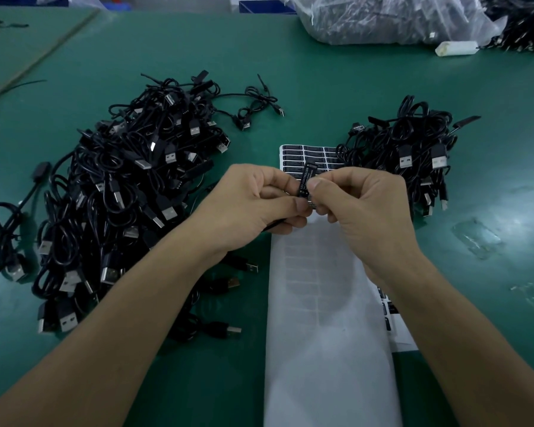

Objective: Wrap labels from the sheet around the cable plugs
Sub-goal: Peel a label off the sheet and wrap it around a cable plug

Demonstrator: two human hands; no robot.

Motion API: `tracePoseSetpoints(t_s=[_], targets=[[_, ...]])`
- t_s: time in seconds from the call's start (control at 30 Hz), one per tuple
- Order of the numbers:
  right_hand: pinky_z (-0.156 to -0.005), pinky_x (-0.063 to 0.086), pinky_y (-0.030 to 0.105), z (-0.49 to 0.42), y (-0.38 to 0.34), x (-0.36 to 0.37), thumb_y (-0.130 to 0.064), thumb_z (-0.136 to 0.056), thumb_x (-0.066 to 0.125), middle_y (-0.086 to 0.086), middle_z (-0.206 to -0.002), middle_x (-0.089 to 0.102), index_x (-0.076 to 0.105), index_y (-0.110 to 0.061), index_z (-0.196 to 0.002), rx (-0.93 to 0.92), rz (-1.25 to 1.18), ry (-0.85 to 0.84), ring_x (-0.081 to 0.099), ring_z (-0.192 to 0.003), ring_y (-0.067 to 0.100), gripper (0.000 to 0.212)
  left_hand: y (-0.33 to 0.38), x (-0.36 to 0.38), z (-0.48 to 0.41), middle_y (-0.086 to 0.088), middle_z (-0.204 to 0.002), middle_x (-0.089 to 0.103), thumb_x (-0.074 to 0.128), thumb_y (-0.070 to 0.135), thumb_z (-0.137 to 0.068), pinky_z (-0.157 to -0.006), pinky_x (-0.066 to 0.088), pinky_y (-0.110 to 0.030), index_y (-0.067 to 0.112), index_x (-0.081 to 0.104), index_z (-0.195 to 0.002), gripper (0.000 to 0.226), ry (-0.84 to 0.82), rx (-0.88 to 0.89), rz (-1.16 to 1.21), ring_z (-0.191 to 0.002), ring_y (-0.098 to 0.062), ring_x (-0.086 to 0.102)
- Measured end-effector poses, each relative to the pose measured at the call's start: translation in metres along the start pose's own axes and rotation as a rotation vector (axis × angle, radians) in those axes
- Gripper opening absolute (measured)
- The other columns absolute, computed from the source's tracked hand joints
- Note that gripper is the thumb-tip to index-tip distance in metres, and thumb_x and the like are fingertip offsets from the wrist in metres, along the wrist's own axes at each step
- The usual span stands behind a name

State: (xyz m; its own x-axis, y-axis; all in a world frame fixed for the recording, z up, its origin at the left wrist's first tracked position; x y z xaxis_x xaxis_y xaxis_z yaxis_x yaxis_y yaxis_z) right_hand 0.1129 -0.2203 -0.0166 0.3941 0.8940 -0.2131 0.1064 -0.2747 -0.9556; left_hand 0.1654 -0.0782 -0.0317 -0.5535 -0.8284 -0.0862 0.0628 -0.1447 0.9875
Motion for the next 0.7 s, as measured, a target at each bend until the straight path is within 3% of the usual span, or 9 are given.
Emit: tracePoseSetpoints(t_s=[0.43,0.7], targets=[[-0.053,0.043,0.015,0.0006,-0.0004,-0.0003,-0.014,-0.083,0.071,-0.009,-0.055,0.064,0.072,-0.023,-0.065,-0.001,-0.023,0.006,0.055,-0.052,0.002,0.020,0.0005,0.0016,0.0003,-0.007,-0.087,0.079,0.075,0.011,-0.086,-0.077,0.061,-0.030,0.009,0.067,-0.094,0.011,-0.030,-0.011,0.001,-0.076,-0.015,0.076],[-0.052,0.042,0.016,0.0009,-0.0003,-0.0003,-0.013,-0.082,0.071,-0.009,-0.052,0.063,0.071,-0.022,-0.063,0.010,-0.012,0.026,0.052,-0.050,0.002,0.020,-0.0010,0.0017,-0.0004,-0.006,-0.091,0.079,0.076,0.023,-0.078,-0.079,0.060,-0.029,0.011,0.070,-0.095,0.022,-0.068,-0.009,-0.021,-0.080,-0.014,0.076]])
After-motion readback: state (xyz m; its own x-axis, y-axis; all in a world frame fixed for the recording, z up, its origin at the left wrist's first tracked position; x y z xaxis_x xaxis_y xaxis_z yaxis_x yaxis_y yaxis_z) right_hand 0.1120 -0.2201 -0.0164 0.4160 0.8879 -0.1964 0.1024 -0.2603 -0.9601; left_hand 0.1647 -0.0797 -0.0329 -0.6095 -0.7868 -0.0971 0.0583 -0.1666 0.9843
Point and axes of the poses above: each hand's wrist, its own z-axis away from the middle knuckle, its own x-axis out of the palm, y = z × x, the point moved 6 cm from there along -z, towards the middle knuckle
